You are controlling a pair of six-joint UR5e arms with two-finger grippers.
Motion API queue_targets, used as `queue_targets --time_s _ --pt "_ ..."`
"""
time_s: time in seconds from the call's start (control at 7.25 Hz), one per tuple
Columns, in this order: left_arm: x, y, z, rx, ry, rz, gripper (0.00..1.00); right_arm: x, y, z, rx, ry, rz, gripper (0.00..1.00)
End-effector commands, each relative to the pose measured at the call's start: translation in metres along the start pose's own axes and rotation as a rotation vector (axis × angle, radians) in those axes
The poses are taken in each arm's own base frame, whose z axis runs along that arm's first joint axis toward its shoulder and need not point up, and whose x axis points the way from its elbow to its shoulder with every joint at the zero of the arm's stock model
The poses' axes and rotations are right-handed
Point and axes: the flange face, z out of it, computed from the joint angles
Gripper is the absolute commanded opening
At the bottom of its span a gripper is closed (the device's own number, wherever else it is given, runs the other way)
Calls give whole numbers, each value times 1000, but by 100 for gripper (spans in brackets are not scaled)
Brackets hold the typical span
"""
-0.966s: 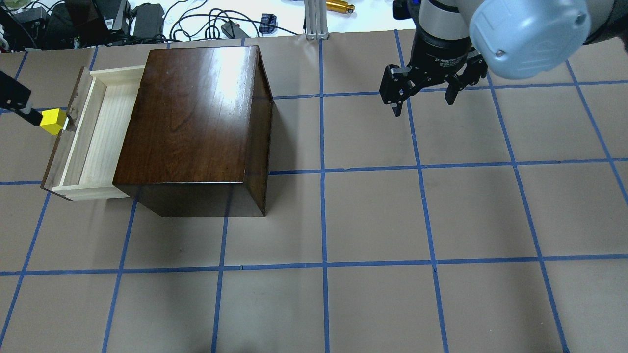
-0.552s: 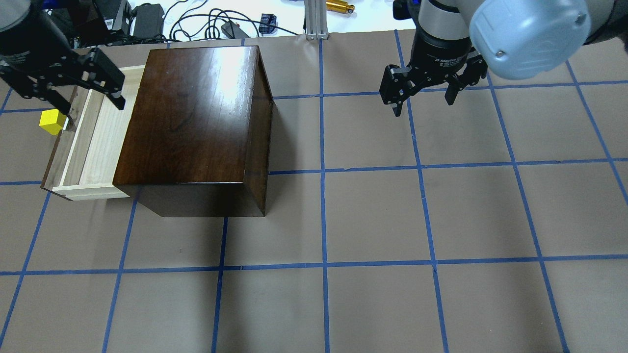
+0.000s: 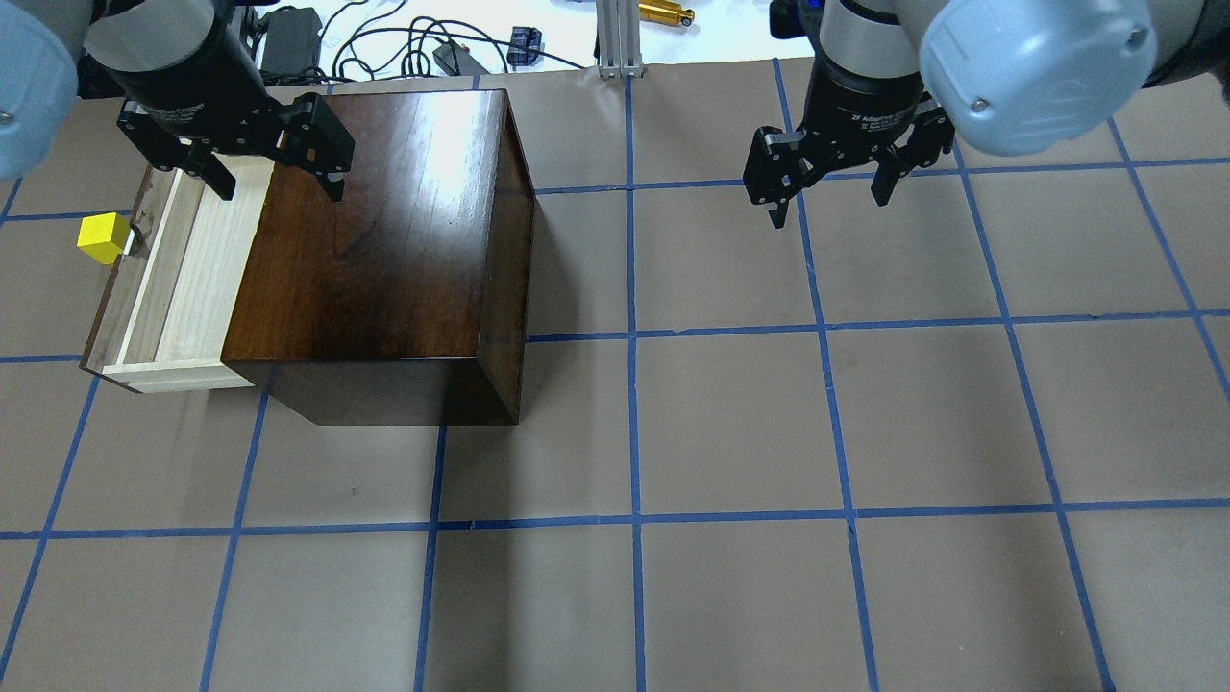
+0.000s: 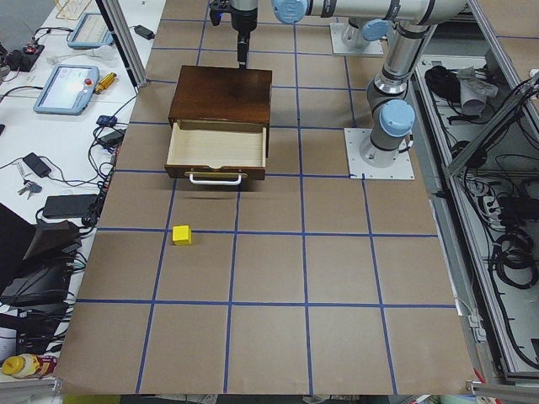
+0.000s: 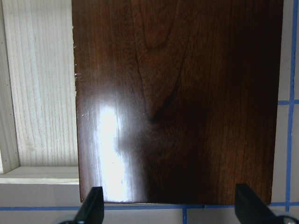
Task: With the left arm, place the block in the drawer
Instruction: 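Move the left gripper over the yellow cube beside the drawer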
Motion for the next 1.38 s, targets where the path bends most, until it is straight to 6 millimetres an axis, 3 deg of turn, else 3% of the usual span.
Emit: queue_targets --time_s 0.0,0.41,0.55,0.97,1.24 --pt "0 -1 -4 21 -8 0 100 0 0 0 0 0 0 100" --pt "-14 0 -8 23 -45 39 100 0 0 0 0 0 1 100" --pt "-38 1 -12 18 -51 86 100 0 0 0 0 0 1 100" --pt "-167 8 -14 -2 -74 256 100 0 0 0 0 0 1 100" --pt "-289 16 0 -42 -69 315 100 0 0 0 0 0 1 100"
